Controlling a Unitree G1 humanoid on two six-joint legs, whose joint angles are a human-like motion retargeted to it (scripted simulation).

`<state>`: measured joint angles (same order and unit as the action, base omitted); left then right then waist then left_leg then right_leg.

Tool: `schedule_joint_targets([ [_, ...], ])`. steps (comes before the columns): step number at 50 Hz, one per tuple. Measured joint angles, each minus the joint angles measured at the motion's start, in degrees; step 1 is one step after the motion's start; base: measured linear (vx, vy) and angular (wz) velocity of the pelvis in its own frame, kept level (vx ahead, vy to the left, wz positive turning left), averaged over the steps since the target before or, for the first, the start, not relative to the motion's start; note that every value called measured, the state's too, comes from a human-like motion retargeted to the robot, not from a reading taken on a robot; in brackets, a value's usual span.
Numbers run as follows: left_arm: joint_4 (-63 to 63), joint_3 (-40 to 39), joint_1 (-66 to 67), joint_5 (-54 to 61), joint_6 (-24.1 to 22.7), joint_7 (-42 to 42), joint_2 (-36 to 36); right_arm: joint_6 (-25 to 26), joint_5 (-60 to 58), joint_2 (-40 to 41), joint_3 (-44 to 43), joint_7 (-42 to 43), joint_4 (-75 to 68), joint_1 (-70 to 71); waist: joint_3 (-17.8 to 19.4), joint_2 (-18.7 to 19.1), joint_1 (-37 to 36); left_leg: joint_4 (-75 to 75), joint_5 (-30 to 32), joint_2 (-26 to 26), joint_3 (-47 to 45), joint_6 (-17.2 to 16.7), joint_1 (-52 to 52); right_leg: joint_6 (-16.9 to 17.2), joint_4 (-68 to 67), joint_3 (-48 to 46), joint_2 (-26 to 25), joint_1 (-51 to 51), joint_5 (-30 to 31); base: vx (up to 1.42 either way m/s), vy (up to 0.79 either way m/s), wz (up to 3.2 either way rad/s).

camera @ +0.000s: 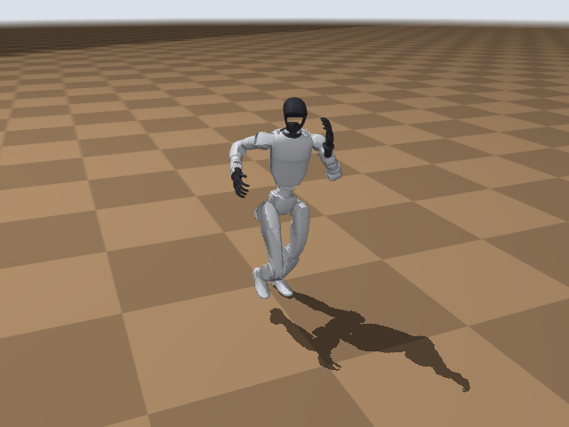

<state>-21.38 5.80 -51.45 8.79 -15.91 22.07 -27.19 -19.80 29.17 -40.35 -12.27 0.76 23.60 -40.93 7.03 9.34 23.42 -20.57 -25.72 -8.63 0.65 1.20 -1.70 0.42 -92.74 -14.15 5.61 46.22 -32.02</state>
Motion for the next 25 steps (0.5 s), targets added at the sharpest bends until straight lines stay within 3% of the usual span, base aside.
schedule_joint_targets([
  [3, -2.9, -0.7, -2.5, 5.3, -2.2, -0.1, -2.5, 1.9, 1.6, -1.2, -7.3, -3.7, 2.1, -7.0, -2.6, 3.2, 8.7, 8.2, 20.8, -2.6, 2.5, -7.0, 5.0, -1.0, 34.1, -5.8, 0.6, -7.9, 6.4, 1.3, -0.34, 1.11],
  [5, -5.1, -1.4, -3.0, 9.9, -3.7, -0.6, -3.4, 3.5, 1.3, -0.3, -9.9, -5.5, 3.4, -7.9, -3.3, 1.9, 12.8, 8.3, 26.1, -1.7, 1.1, -7.6, 8.0, 1.2, 61.9, -7.2, 1.0, -17.7, 11.1, 1.3, -0.44, 1.26],
  [7, -6.4, -1.8, -2.5, 14.5, -4.2, -0.6, -3.6, 5.7, 0.3, 1.1, -9.0, -5.2, 3.7, -3.9, -1.8, -4.3, 14.2, -0.3, 21.4, 2.0, -1.2, -3.8, 12.1, 6.8, 82.5, -4.9, 3.7, -28.7, 14.2, 1.31, -0.53, 0.77],
  [8, -6.7, -1.0, -1.3, 16.3, -4.0, -1.1, -3.2, 6.7, -0.3, 1.8, -7.7, -4.6, 3.8, -1.4, -1.3, -7.6, 13.1, -7.4, 17.8, 3.9, -1.9, -2.0, 12.7, 9.5, 86.7, -3.3, 5.3, -31.8, 14.0, 1.26, -0.54, -0.12],
  [10, -6.7, 0.2, 3.6, 22.4, -3.0, -4.8, -1.4, 8.2, -0.8, 2.6, -4.4, -3.2, 3.5, 3.7, -0.8, -11.9, 8.8, -27.6, 9.6, 6.6, -3.4, 0.8, 8.6, 11.6, 89.1, -1.4, 7.7, -34.8, 13.6, 1.16, -0.48, -0.75],
  [13, -3.8, -0.6, 16.0, 25.5, 0.4, -8.2, 0.5, 7.8, 3.0, 3.0, 2.4, 0.5, 1.3, 13.6, 1.4, -10.9, 0.2, -63.4, -1.9, 3.7, -6.4, 6.2, -5.9, 5.6, 83.9, -0.7, 6.6, -35.1, 12.3, 0.99, -0.35, -0.91],
  [15, 0.7, -0.2, 27.5, 23.9, 2.2, -5.5, 1.0, 5.7, 4.2, 3.2, 9.4, 6.4, -1.2, 24.5, 4.3, -8.7, -6.2, -82.8, -7.8, 0.4, -7.1, 11.0, -15.4, 0.0, 74.2, 1.7, 3.7, -33.0, 5.1, 0.96, -0.3, -1.26],
  [17, 4.9, -0.3, 41.1, 22.3, 3.2, -5.0, 0.1, 3.7, 2.2, 4.0, 15.0, 12.4, -1.4, 38.8, 5.9, -8.7, -13.3, -94.0, -12.2, -1.9, -8.6, 13.7, -23.6, -2.7, 65.7, 4.8, 1.1, -31.8, -1.5, 1.04, -0.37, -1.71],
  [20, 2.5, -4.6, 63.1, 24.2, 3.2, -9.4, -6.2, 2.8, -1.5, 8.2, 17.1, 14.7, 1.9, 61.1, 3.3, -13.3, -24.8, -97.1, -13.5, -3.0, -12.5, 13.8, -35.6, -2.7, 66.6, 10.1, -0.4, -34.4, -2.4, 1.19, -0.28, -1.7],
  [22, -1.7, -7.0, 76.5, 29.3, 3.3, -11.9, -12.0, 2.8, -4.0, 11.1, 15.8, 16.5, 6.0, 69.6, 0.7, -18.4, -33.1, -89.6, -10.8, -0.6, -16.2, 13.8, -41.7, -0.6, 73.7, 12.9, 2.1, -38.9, 3.9, 1.29, -0.02, -1.18],
  [25, -5.4, -11.3, 92.7, 34.8, 3.9, -17.2, -17.5, 2.1, -7.2, 12.4, 16.4, 20.3, 12.7, 74.2, -1.9, -25.1, -43.6, -68.9, -6.0, 5.2, -20.8, 13.7, -45.8, 4.4, 83.4, 15.1, 7.6, -45.2, 21.1, 1.33, 0.17, -0.75],
])
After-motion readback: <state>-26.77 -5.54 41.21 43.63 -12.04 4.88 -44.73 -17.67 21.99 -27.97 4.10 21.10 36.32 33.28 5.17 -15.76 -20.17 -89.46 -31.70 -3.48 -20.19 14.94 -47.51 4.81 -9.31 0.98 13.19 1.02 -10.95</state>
